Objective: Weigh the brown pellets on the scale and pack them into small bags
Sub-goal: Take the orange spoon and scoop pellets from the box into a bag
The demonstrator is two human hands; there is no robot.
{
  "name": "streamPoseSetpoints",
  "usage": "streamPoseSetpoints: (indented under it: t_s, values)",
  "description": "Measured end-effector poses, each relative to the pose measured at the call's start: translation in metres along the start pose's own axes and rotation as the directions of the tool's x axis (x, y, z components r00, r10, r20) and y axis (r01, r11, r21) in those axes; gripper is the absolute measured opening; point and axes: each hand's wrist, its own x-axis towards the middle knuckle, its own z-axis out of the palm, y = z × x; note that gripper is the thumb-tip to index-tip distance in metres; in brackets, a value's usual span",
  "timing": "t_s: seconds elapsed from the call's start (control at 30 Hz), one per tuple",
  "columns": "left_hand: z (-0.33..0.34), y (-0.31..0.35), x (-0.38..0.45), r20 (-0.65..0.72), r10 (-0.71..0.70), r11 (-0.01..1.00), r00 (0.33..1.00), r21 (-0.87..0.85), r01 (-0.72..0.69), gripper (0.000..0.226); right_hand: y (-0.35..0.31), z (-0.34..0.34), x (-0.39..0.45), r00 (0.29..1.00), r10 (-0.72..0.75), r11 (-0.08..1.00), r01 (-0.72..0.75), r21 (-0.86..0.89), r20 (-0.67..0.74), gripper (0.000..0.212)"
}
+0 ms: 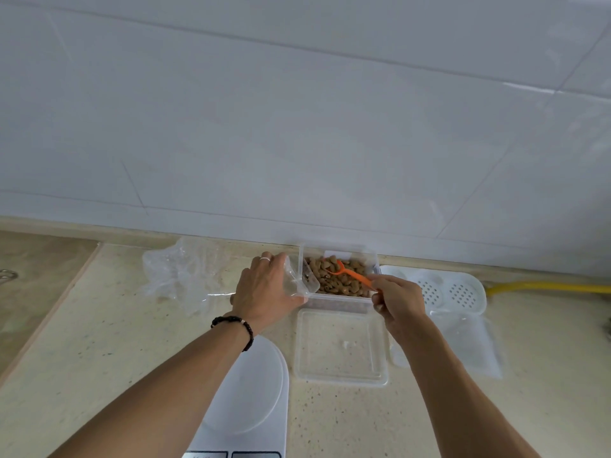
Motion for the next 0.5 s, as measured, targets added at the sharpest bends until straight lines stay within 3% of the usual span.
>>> streamPoseSetpoints:
  t_s: [0.2,0.3,0.37,0.5]
  values:
    - [0.005,0.008,0.013,0.088,-0.038,0.999,0.995,-0.027,0.04,0.067,-0.018,-0.007,-0.02,0.993,-0.118,0.992,0.118,-0.032,0.015,0.019]
    - [0.003,0.018,0.016,0.077,-0.025,0.997,0.997,-0.075,0.03,0.061,-0.022,-0.007,-0.036,0.963,-0.258,0.945,0.268,-0.188,0.078,0.022]
    - [0.002,0.024,0.014,0.06,-0.001,0.993,0.998,-0.119,0.008,0.054,-0.023,-0.006,-0.049,0.904,-0.386,0.821,0.428,-0.377,0.184,0.024]
    - [0.001,0.03,0.001,0.001,0.04,0.982,0.999,-0.184,-0.039,0.046,-0.02,-0.012,-0.07,0.678,-0.636,0.422,0.706,-0.569,0.369,0.022]
